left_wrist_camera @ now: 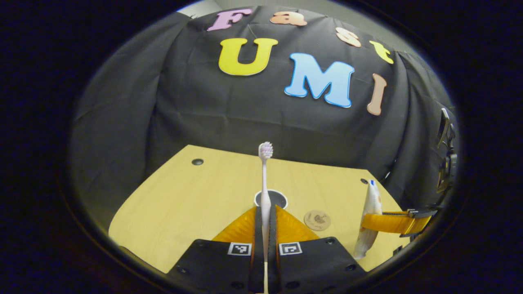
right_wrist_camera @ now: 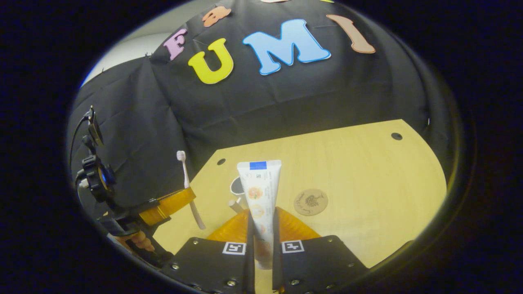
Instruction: Put the toothbrush and toothpaste on the desktop into the cup, then pick up the cup and place it on the coaster on the desktop.
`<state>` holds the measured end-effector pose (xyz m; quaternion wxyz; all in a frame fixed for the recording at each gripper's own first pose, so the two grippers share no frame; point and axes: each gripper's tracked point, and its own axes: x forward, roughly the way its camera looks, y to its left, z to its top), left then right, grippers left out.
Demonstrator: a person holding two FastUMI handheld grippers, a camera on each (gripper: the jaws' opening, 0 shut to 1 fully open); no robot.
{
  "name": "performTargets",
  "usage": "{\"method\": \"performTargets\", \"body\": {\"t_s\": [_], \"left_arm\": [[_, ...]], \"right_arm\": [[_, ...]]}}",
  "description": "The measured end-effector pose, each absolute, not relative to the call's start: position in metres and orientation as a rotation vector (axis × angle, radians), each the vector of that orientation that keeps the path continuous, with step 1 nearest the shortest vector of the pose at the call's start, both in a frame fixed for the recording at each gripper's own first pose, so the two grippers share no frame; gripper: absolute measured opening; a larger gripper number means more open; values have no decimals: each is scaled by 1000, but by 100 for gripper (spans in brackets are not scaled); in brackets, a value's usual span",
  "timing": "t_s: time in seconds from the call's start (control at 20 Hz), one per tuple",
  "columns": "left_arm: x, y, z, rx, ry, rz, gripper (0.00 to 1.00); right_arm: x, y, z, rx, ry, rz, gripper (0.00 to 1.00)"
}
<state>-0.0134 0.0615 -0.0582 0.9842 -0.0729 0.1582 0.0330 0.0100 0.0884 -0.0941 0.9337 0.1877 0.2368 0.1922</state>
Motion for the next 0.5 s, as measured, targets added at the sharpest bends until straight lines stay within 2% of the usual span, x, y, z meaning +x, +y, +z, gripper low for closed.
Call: {"method": "performTargets", "body": {"t_s": [0.3,0.5], "left_arm": [[39,57,-20,-148,120,28,10],[77,54,-8,-165,23,-2,10]], "right_arm": [[14,75,-73,368,410,362,17],[17,70,-72,369,417,338,17]]}}
